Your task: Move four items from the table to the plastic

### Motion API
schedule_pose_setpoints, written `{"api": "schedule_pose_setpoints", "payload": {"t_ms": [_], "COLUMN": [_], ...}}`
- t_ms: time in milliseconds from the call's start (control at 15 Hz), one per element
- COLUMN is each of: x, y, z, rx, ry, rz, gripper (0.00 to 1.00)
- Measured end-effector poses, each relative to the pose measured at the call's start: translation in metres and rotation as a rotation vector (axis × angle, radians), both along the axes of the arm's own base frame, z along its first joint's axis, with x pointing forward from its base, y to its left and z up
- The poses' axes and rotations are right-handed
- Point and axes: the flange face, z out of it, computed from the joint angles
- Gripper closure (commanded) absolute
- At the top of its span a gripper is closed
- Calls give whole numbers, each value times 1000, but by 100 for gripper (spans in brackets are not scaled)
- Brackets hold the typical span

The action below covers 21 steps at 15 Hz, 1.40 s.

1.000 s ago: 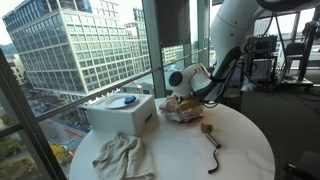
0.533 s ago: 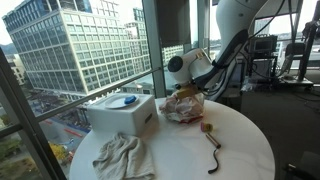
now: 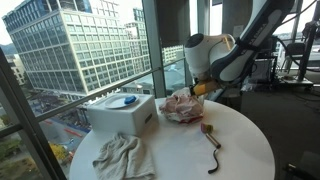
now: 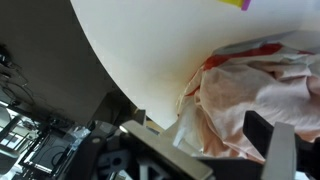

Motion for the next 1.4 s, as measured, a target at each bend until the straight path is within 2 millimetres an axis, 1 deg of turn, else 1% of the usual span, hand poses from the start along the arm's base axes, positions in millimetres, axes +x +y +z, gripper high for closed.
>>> {"api": "schedule_pose_setpoints", "payload": {"t_ms": [133, 267, 400, 533, 667, 867, 1133, 1400], "x": [-30, -52, -66, -71, -70, -60, -41, -28], "y": [-1, 2, 7, 14, 20, 23, 11, 2], "z": [-21, -45, -67, -85, -97, -104, -109, -127], "rx": [83, 168, 246, 305, 326, 312, 305, 359], "ry": [74, 141, 200, 249, 287, 291, 247, 212], "rz": [26, 60, 106, 163, 205, 235, 201, 96], "gripper": [0, 0, 0, 0, 0, 0, 0, 0]}}
